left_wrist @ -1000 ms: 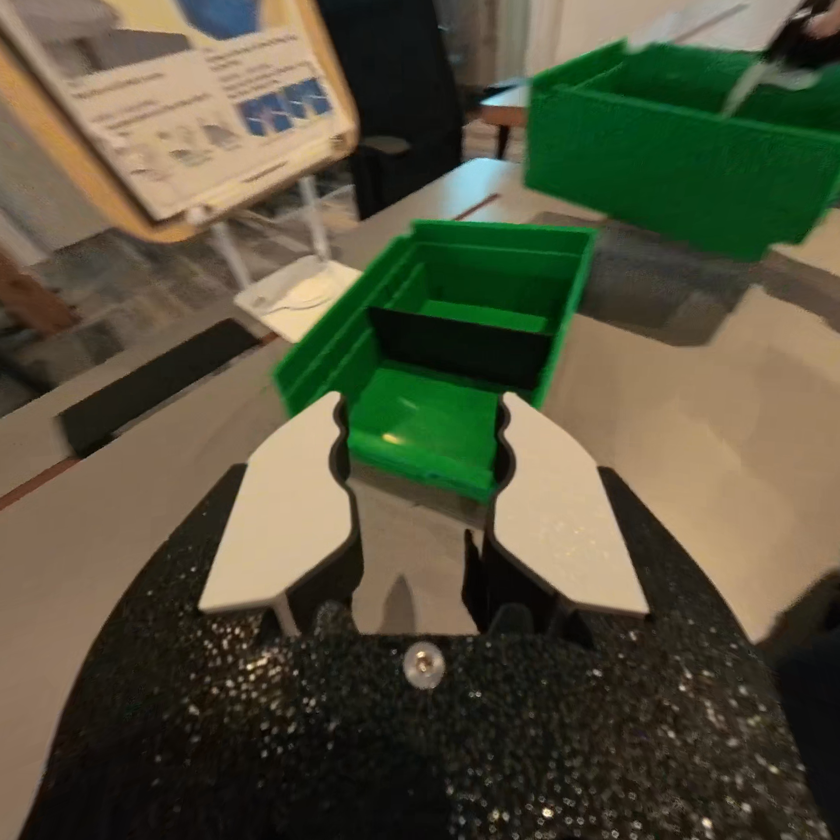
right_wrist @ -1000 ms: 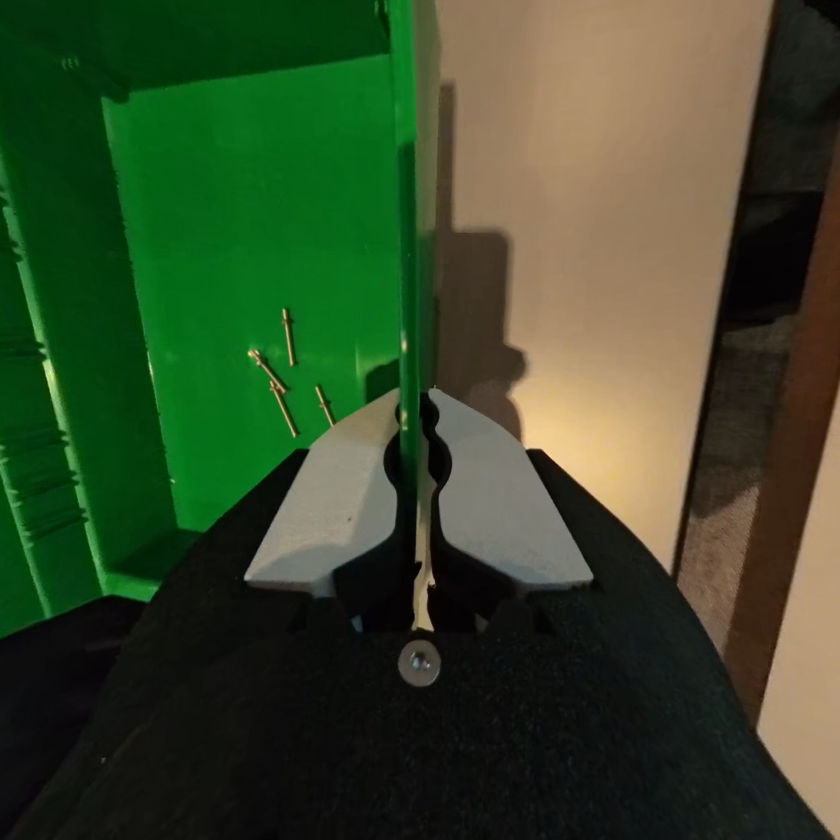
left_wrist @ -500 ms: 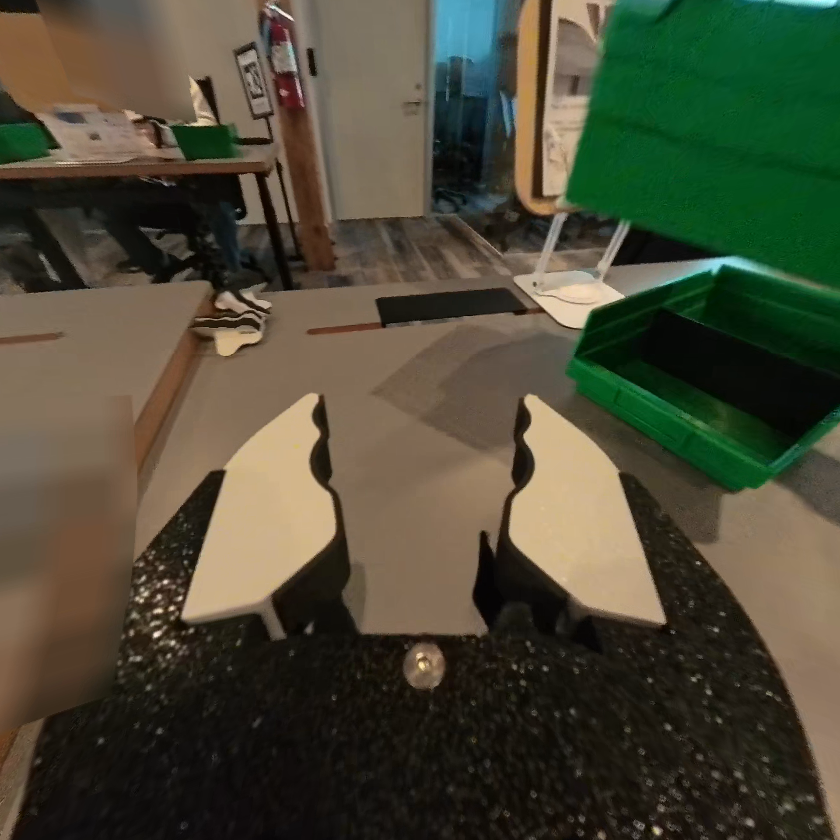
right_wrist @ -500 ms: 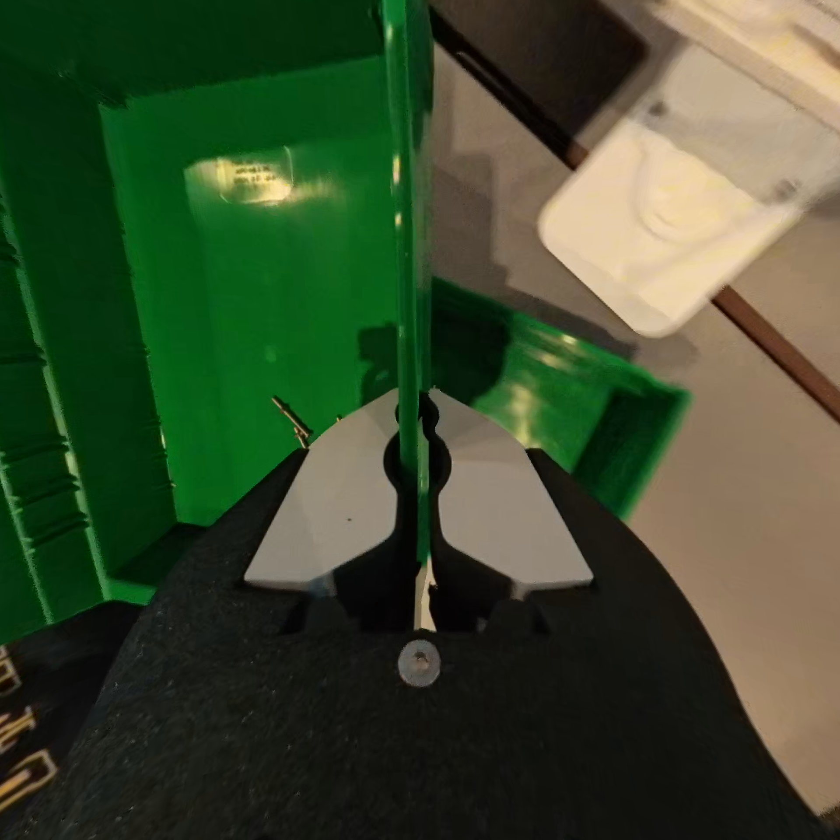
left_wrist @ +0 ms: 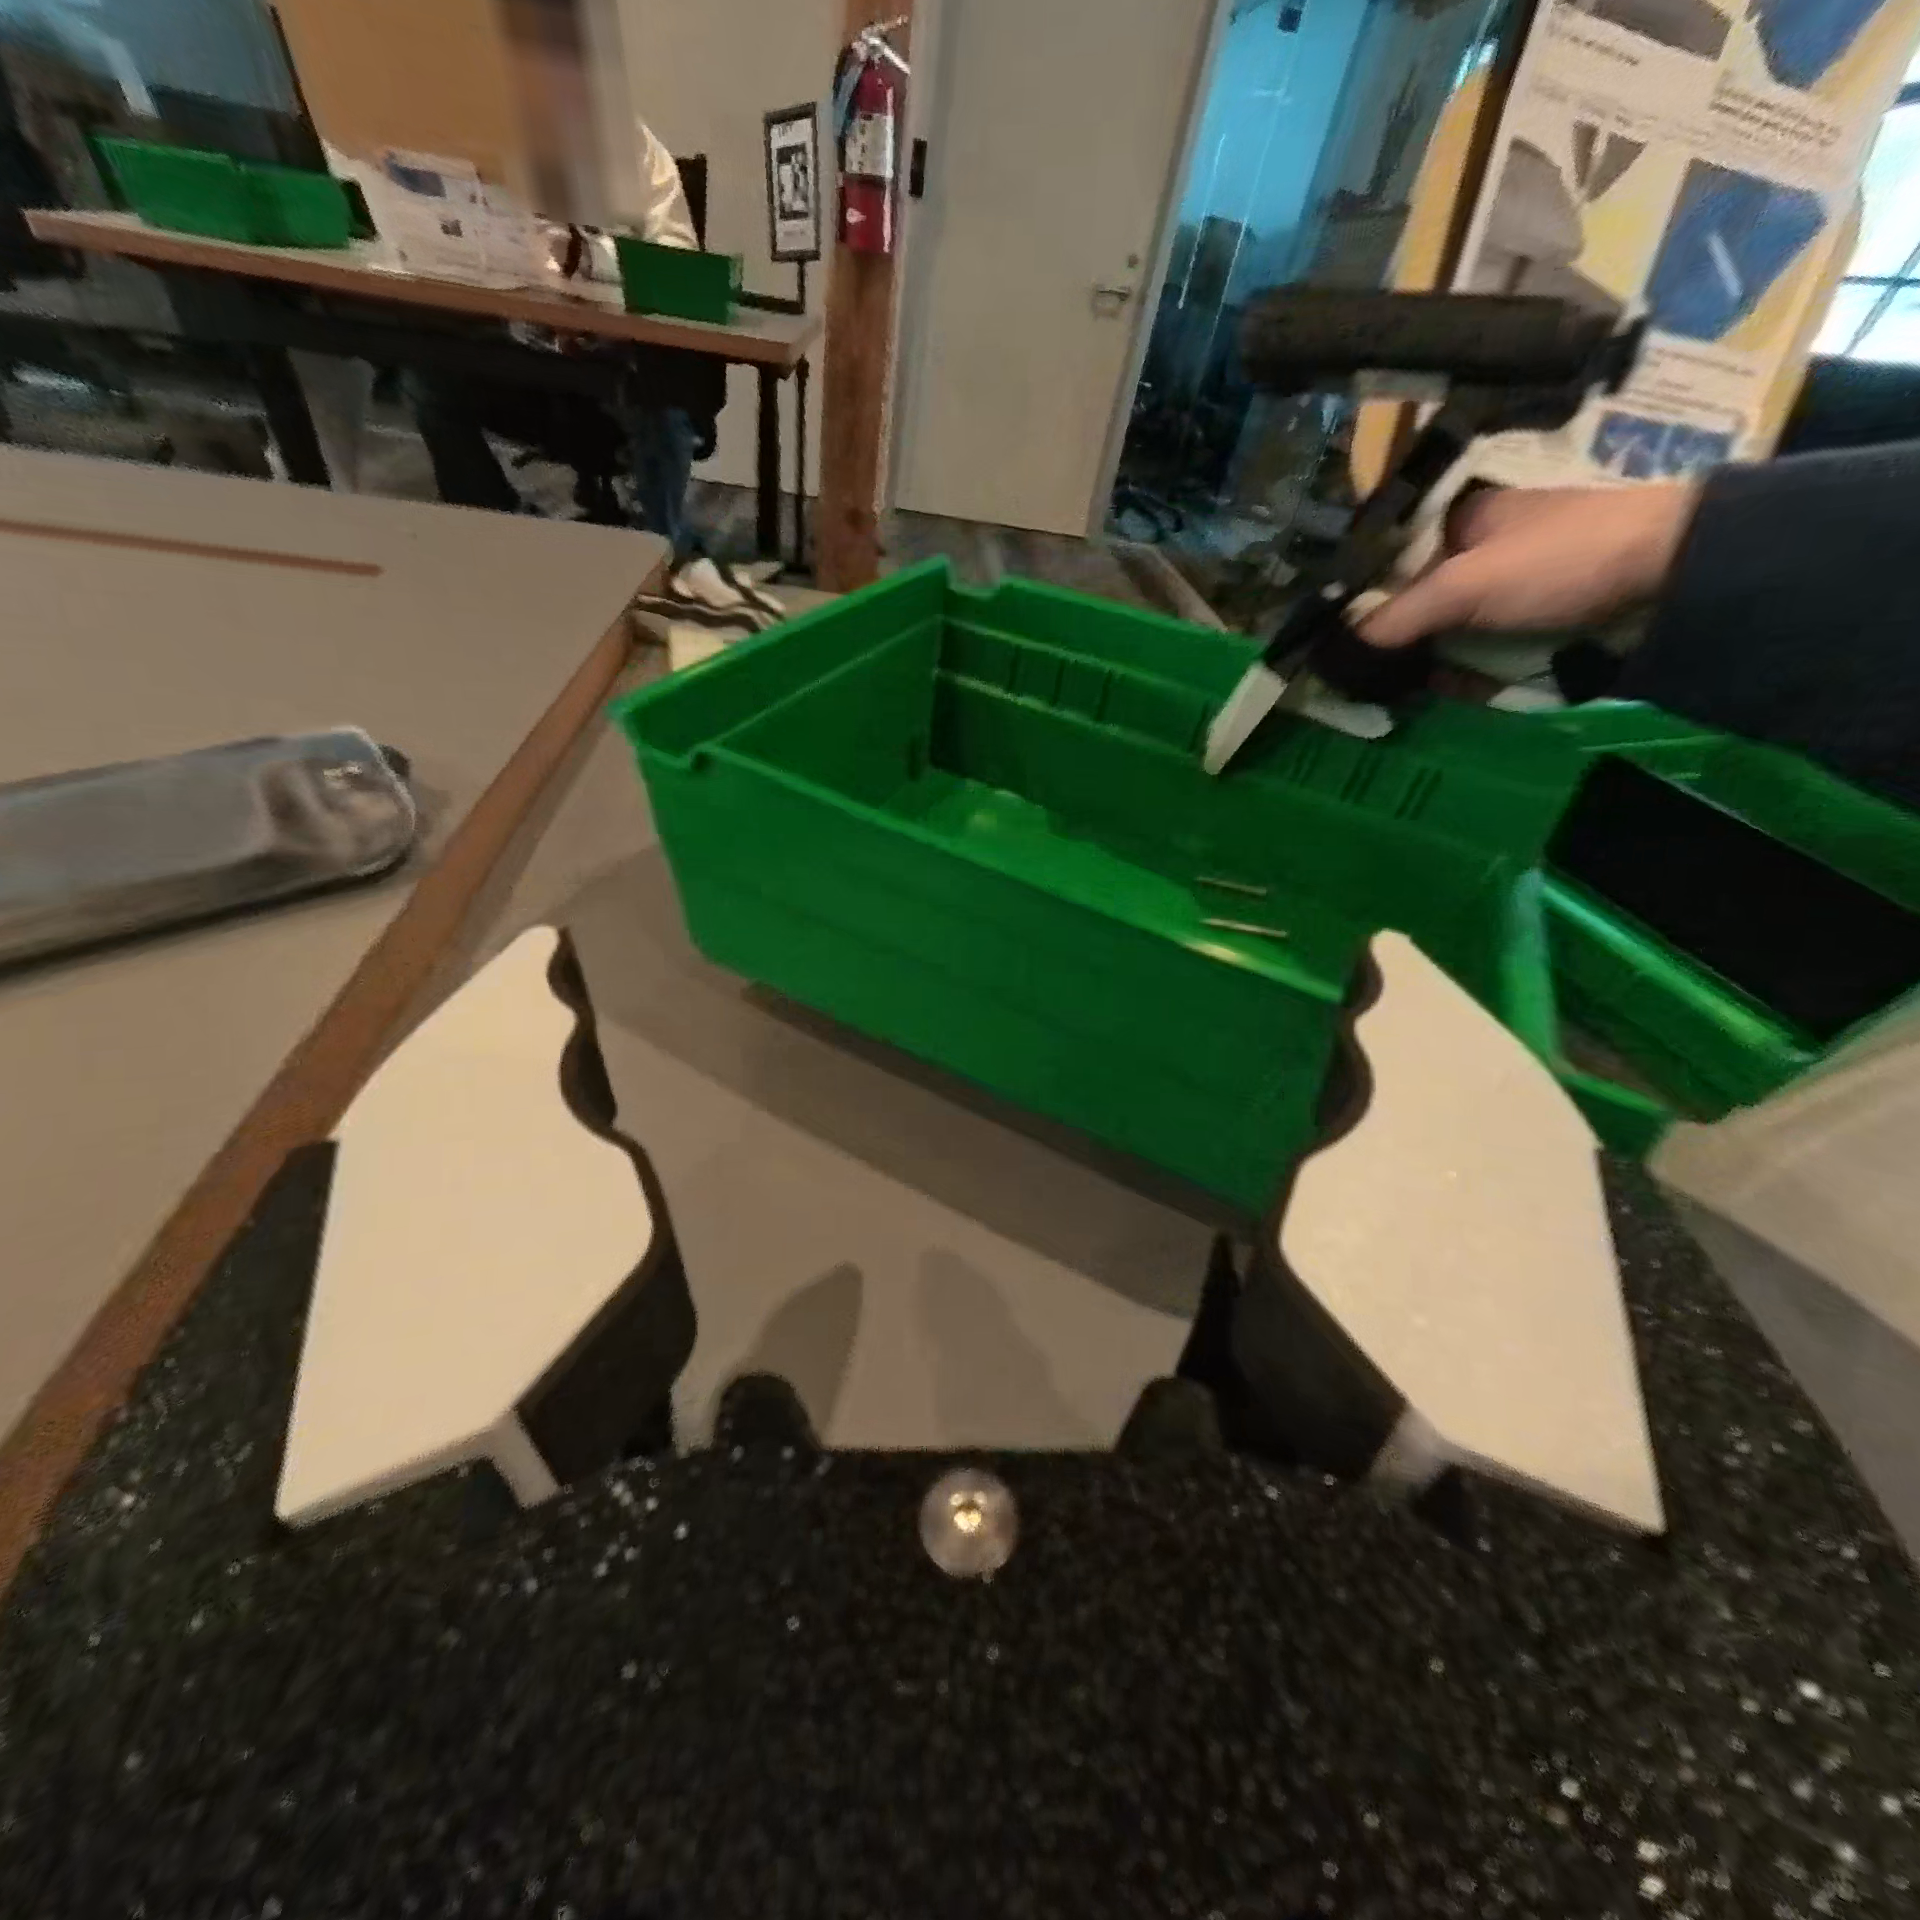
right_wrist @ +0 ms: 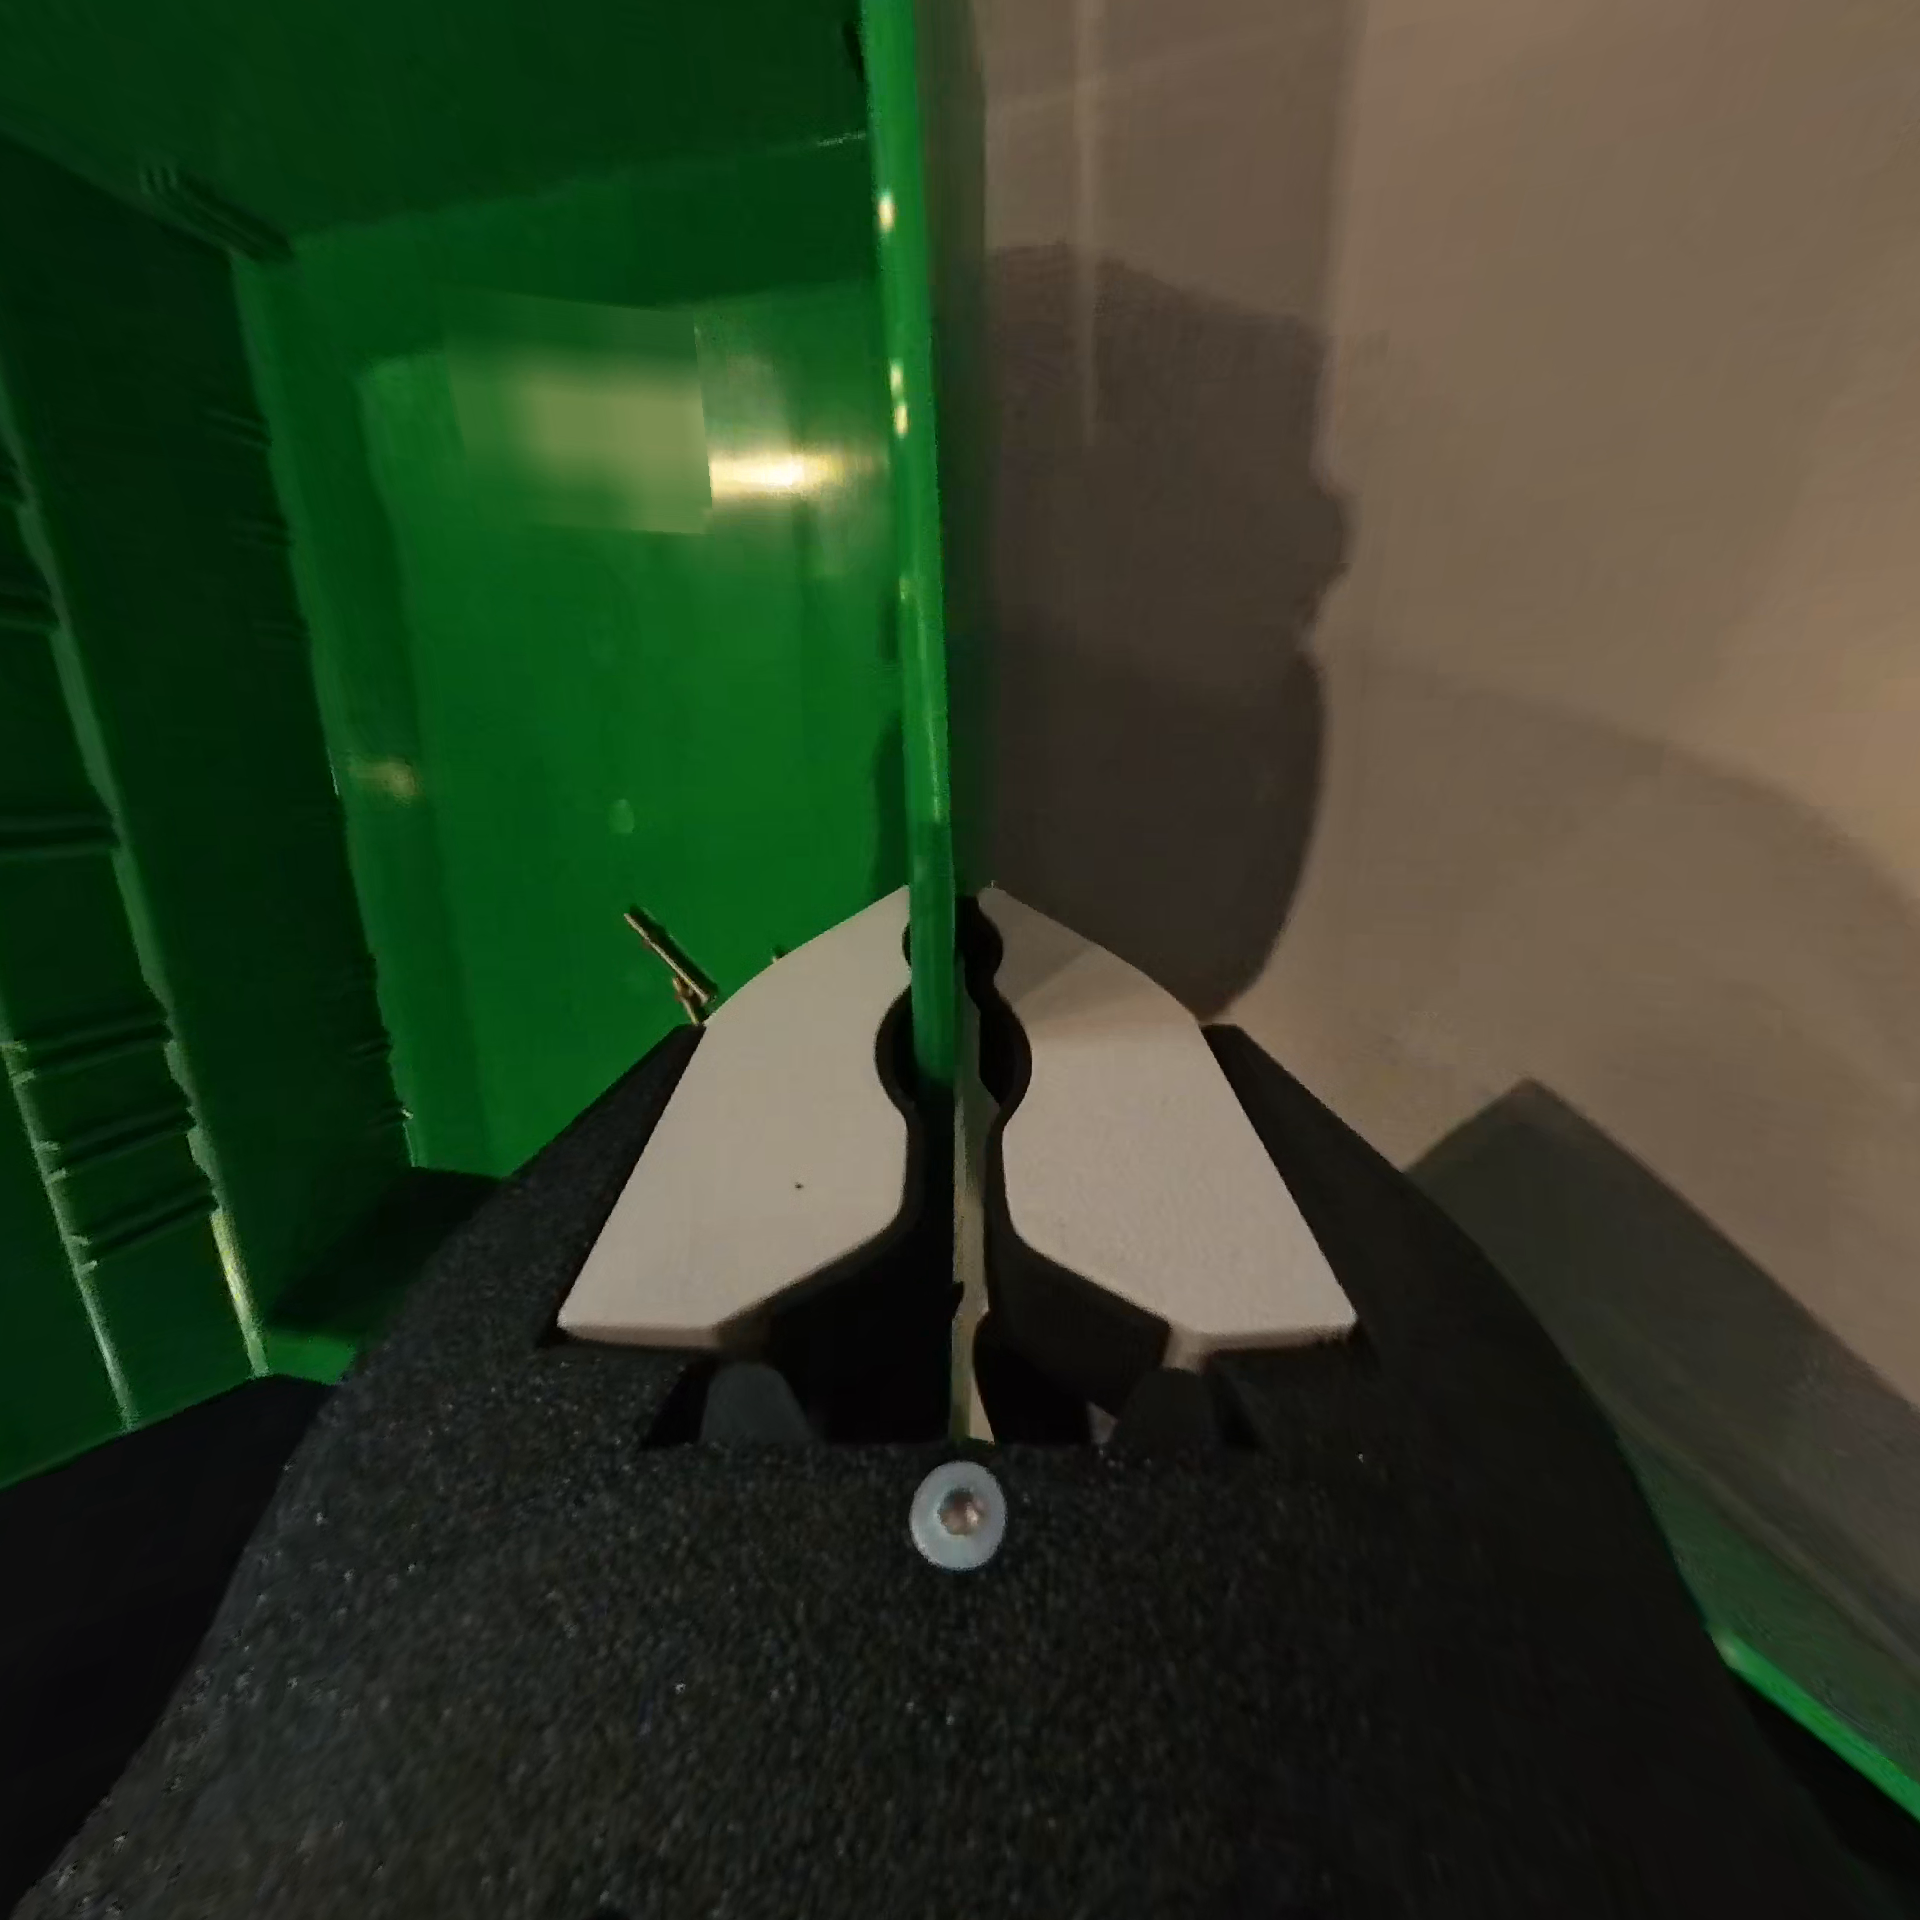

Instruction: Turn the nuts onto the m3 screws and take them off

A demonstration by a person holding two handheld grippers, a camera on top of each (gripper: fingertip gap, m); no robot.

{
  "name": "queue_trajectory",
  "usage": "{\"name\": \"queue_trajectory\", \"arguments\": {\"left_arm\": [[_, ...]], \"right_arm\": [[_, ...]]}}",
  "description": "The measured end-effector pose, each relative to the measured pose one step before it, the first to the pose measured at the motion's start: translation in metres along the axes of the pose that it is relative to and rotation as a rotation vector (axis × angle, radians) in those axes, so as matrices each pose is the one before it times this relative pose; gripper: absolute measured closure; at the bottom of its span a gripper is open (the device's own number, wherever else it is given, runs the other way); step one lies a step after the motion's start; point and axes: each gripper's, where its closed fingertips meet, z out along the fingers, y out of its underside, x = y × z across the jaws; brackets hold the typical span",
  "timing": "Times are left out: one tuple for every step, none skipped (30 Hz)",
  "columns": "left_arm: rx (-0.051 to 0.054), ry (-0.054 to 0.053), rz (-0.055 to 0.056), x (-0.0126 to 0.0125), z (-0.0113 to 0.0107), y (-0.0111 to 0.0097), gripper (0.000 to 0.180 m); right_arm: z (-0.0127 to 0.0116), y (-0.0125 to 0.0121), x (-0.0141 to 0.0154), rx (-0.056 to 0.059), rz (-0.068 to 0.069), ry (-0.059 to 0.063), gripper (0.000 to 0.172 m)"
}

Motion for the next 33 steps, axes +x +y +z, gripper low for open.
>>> {"name": "queue_trajectory", "arguments": {"left_arm": [[-0.0239, 0.024, -0.0237, 0.00505, 0.00361, 0.00427, 0.05], [-0.0424, 0.0061, -0.0253, 0.00125, 0.00505, 0.00551, 0.051], [-0.0489, -0.0106, -0.0164, -0.00165, 0.00634, 0.00529, 0.051], [-0.0523, -0.0222, -0.0069, -0.00361, 0.00737, 0.00532, 0.048], [-0.0489, -0.0207, -0.0042, -0.0033, 0.00776, 0.00488, 0.046], [-0.0469, -0.0146, -0.0115, -0.00232, 0.00785, 0.00482, 0.046], [-0.0437, -0.0209, -0.0132, -0.00296, 0.00746, 0.00453, 0.044], [-0.0366, -0.0219, -0.0001, -0.00224, 0.00688, 0.00352, 0.044], [-0.0386, -0.019, 0.0111, -0.00112, 0.00654, 0.00371, 0.045], [-0.0407, -0.0195, 0.0184, -0.00091, 0.00602, 0.00388, 0.048], [-0.0327, -0.0053, 0.0213, 0.0008, 0.00449, 0.00221, 0.05], [-0.0156, 0.0049, 0.0152, 0.00139, 0.00199, -0.00108, 0.053], [-0.0096, -0.0112, 0.0193, -0.00126, 0.00129, -0.00195, 0.055], [-0.024, -0.007, 0.0243, -0.00106, 0.00103, -0.00052, 0.058], [-0.0271, -0.0093, 0.0283, -0.00186, 0.00111, -0.00071, 0.06], [-0.0269, -0.0158, 0.0399, -0.00368, 0.00152, -0.00136, 0.06], [-0.0302, -0.0181, 0.0553, -0.00483, 0.00172, -0.00101, 0.056], [-0.0326, -0.0425, 0.0734, -0.009, 0.00124, -0.00104, 0.052], [-0.0223, -0.0675, 0.0831, -0.01273, 0.00063, -0.00229, 0.048], [-0.0033, -0.0579, 0.0718, -0.0116, 0.00139, -0.00447, 0.044], [0.0032, -0.03, 0.0431, -0.0075, 0.00208, -0.00465, 0.045], [-0.0036, -0.0101, 0.0286, -0.00423, 0.00116, -0.00387, 0.045], [0.0124, -0.0089, 0.0138, -0.00237, -0.00154, -0.00681, 0.046], [0.0368, 0.0013, 0.0057, 0.00191, -0.00545, -0.01204, 0.047], [0.0723, 0.0179, 0.0159, 0.00801, -0.00826, -0.01956, 0.05], [0.1097, 0.0485, 0.0218, 0.01602, -0.00837, -0.02771, 0.053], [0.1218, 0.0837, 0.0071, 0.02381, -0.00527, -0.03253, 0.053], [0.1121, 0.092, -0.0026, 0.02654, 0.0006, -0.03337, 0.053], [0.089, 0.0871, 0.0059, 0.02597, 0.00715, -0.03037, 0.053], [0.048, 0.0715, 0.0099, 0.02222, 0.01373, -0.02399, 0.052], [0.0096, 0.0454, 0.0053, 0.01562, 0.01935, -0.0174, 0.054], [-0.0083, 0.039, -0.0049, 0.01208, 0.02357, -0.01314, 0.048], [-0.0188, 0.0608, -0.0098, 0.01252, 0.02622, -0.01001, 0.042]], "right_arm": [[0.00709, -0.00065, 0.00083, 0.0067, 0.0097, 0.0069, 0.168], [0.00622, -0.0004, 0.0008, 0.0095, 0.0025, 0.0054, 0.168], [0.00558, -0.00049, -0.0005, 0.0147, -0.0034, 0.001, 0.167], [0.0046, -0.00082, -0.00207, 0.0224, -0.0096, -0.0105, 0.165], [0.00327, -0.00093, -0.00386, 0.0202, 0.0023, -0.0307, 0.163], [0.00184, -0.00153, -0.00408, 0.0225, 0.0125, -0.0423, 0.16], [-0.00144, -0.00597, -0.00288, 0.0563, 0.0168, -0.0387, 0.149], [-0.00467, -0.00603, -0.00011, 0.0602, 0.0193, -0.0167, 0.144], [-0.00707, -0.00462, 0.00135, 0.049, 0.0064, -0.0039, 0.139], [-0.01022, -0.0046, 0.00196, 0.0457, -0.0109, 0.0022, 0.133], [-0.01389, -0.0041, -0.00041, 0.0455, -0.0335, -0.0059, 0.125], [-0.01833, -0.002, -0.00248, 0.0449, -0.0387, -0.0075, 0.118], [-0.02291, 0.00089, -0.00577, 0.046, -0.0421, -0.0122, 0.114], [-0.02658, 0.00566, -0.00738, 0.0399, -0.0444, -0.0104, 0.111], [-0.02975, 0.00983, -0.00447, 0.0316, -0.0385, 0.0151, 0.106], [-0.03231, 0.01426, -0.00066, 0.0234, -0.0304, 0.035, 0.107], [-0.03369, 0.01803, 0.00535, 0.0145, -0.0118, 0.0603, 0.107], [-0.03388, 0.01967, 0.01066, 0.0196, 0.0048, 0.0722, 0.109], [-0.03339, 0.01796, 0.0156, 0.0436, 0.0295, 0.0801, 0.113], [-0.03213, 0.01814, 0.0193, 0.0369, 0.0483, 0.0817, 0.117], [-0.02948, 0.01852, 0.02005, 0.0252, 0.0567, 0.0719, 0.121], [-0.02546, 0.01638, 0.01811, 0.0404, 0.0569, 0.0536, 0.125], [-0.02208, 0.01177, 0.01416, 0.0653, 0.059, 0.0316, 0.125], [-0.01906, 0.00785, 0.0087, 0.072, 0.0498, 0.0035, 0.128], [-0.016, 0.0071, 0.00461, 0.0559, 0.0386, -0.0059, 0.134], [-0.01307, 0.00468, 0.00362, 0.0614, 0.0173, 0.0045, 0.139], [-0.01036, 0.00282, 0.00299, 0.0667, 0.0101, 0.0124, 0.14], [-0.00751, 0.00313, 0.00196, 0.0476, 0.0043, 0.0104, 0.14], [-0.00499, 0.00357, 0.001, 0.0323, -0.0036, 0.0071, 0.14], [-0.00317, 0.00422, -0.00074, 0.0153, 0.0002, -0.0028, 0.139], [-0.00202, 0.00337, -0.00261, 0.0087, -0.0022, -0.0126, 0.14], [-0.0011, 0.00159, -0.00303, 0.0168, -0.0056, -0.0142, 0.141], [-0.00051, 0.00094, -0.00254, 0.0169, 0.0029, -0.0126, 0.141]]}}
